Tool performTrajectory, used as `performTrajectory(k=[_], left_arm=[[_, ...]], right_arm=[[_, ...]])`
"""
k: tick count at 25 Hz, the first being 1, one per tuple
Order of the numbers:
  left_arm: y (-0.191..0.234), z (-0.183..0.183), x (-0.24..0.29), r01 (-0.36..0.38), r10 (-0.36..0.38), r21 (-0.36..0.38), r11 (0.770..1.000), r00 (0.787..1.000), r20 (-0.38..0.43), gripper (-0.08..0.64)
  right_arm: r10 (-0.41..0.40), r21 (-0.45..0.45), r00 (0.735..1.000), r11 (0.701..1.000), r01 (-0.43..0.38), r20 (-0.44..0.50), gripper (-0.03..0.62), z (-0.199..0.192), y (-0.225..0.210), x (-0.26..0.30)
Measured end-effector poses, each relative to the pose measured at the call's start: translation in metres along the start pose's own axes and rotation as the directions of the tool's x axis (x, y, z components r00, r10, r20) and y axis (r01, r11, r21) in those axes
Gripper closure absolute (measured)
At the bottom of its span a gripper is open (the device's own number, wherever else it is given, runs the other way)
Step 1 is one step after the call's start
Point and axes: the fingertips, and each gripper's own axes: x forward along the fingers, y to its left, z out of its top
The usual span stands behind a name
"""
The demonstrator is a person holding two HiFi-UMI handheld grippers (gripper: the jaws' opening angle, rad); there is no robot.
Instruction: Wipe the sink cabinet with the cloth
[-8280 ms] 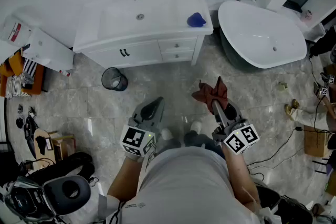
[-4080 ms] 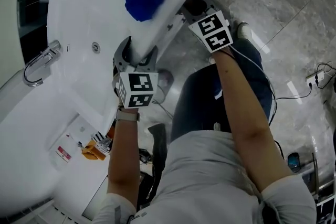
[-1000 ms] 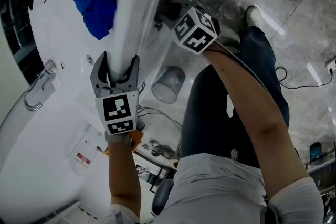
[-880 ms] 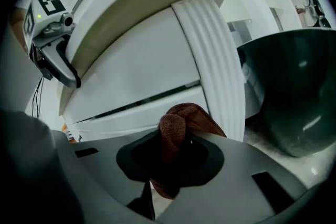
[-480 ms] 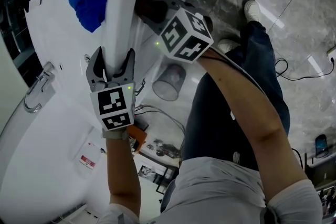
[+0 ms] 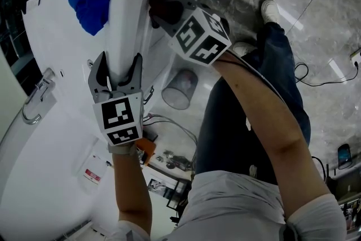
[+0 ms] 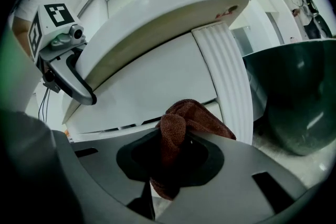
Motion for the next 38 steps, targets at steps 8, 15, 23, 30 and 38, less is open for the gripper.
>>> performTrajectory(k=[8,15,23,30,38], left_arm=[[0.0,-0.001,0.0,-0.011,0.011,0.006,1.0,1.0,-0.004,0.249],[-0.001,-0.002,-0.001,-0.021,0.021,0.008,1.0,1.0,-0.01,0.249],[0.0,-0.002,0.0,-0.024,0.024,0.008,1.0,1.0,-0.011,0.249],[0.0,-0.003,0.0,-0.029,0.029,0.01,1.0,0.999,-0.015,0.249],[0.001,-0.003,0.0,-0.038,0.038,0.014,0.999,0.999,-0.019,0.249]], right_arm=[[0.033,0.017,0.997,0.999,-0.032,-0.066,0.509,-0.026,-0.003,0.014],[0.063,0.029,0.984,0.998,-0.059,-0.169,0.509,-0.065,-0.004,0.04],[0.078,0.058,0.952,0.996,-0.063,-0.297,0.512,-0.121,-0.027,0.062],[0.115,0.041,0.932,0.993,-0.107,-0.344,0.522,-0.14,-0.035,0.068],[0.121,0.051,0.931,0.993,-0.11,-0.344,0.522,-0.139,-0.035,0.066]])
